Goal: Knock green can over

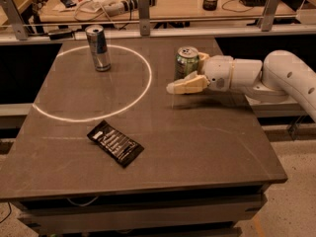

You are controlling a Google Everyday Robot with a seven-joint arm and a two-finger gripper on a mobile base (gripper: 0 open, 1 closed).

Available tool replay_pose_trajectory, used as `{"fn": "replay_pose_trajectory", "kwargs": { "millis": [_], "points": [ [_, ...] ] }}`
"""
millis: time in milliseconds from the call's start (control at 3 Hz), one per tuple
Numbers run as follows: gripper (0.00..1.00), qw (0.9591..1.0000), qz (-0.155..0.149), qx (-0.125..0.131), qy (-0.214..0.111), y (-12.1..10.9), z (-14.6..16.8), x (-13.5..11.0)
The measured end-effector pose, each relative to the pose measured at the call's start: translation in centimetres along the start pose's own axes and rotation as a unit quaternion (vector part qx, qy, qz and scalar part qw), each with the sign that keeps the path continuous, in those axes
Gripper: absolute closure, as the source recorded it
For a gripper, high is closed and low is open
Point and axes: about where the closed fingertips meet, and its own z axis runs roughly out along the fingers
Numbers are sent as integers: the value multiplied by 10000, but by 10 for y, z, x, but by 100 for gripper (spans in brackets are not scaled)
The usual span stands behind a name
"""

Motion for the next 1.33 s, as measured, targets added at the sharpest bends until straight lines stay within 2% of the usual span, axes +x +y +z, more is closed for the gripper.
{"fn": "replay_pose_trajectory", "kwargs": {
  "millis": [667,1000,1333],
  "points": [
    [62,9999,-152,-50,49,5,0,-7],
    [86,9988,-375,-63,298,4,-9,-26],
    [100,9942,-658,-67,853,1,-25,-50]
  ]
}}
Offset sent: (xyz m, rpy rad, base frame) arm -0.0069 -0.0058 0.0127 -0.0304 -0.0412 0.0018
